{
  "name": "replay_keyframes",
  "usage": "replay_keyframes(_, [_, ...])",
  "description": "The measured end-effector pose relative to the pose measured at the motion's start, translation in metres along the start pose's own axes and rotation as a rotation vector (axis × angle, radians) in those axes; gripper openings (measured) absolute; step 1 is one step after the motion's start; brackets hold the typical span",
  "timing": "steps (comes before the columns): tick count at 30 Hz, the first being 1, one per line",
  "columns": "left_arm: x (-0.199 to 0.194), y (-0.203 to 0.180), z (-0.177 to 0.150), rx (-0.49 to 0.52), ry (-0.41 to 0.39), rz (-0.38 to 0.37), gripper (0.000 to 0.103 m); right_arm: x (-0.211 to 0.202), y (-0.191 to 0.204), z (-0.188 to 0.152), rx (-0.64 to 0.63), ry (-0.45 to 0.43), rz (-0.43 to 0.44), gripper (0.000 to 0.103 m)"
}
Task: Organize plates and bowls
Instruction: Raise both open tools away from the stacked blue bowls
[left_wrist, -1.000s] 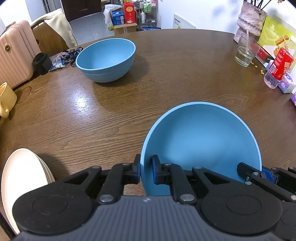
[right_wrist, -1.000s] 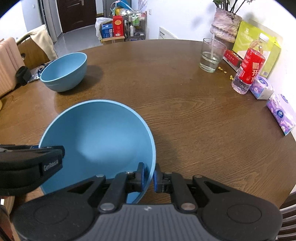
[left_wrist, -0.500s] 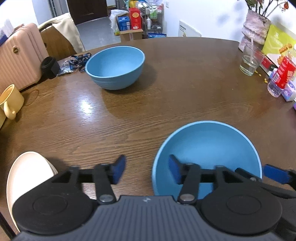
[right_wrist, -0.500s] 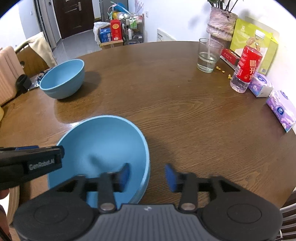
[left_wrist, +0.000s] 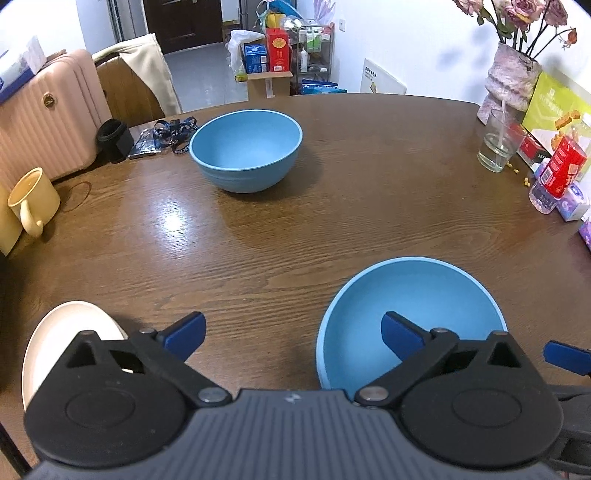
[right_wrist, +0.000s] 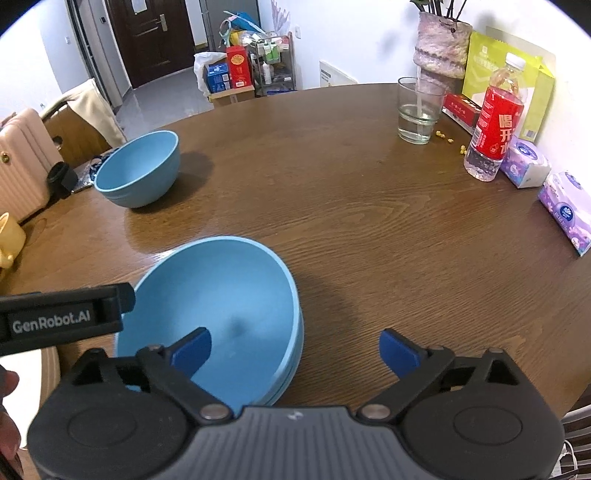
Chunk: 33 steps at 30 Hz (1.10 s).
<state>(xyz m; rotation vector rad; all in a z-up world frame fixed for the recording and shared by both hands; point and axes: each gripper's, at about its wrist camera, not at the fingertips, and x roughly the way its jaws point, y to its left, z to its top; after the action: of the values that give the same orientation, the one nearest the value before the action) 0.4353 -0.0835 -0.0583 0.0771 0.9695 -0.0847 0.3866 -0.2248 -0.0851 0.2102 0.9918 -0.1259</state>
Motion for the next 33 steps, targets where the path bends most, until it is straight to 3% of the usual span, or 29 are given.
replay_keyframes(19, [-0.039,0.018,-0.009,-0.071,-0.046,0.03,0.103,-0.029,0.005,0.006,-0.035,-0.04,0.057,0.103])
replay_keyframes(33, [-0.067,0.045,0.009,-0.138,-0.089,0.039,0.103,-0.041,0.024,0.022,-0.019,-0.059,0.092,0.103])
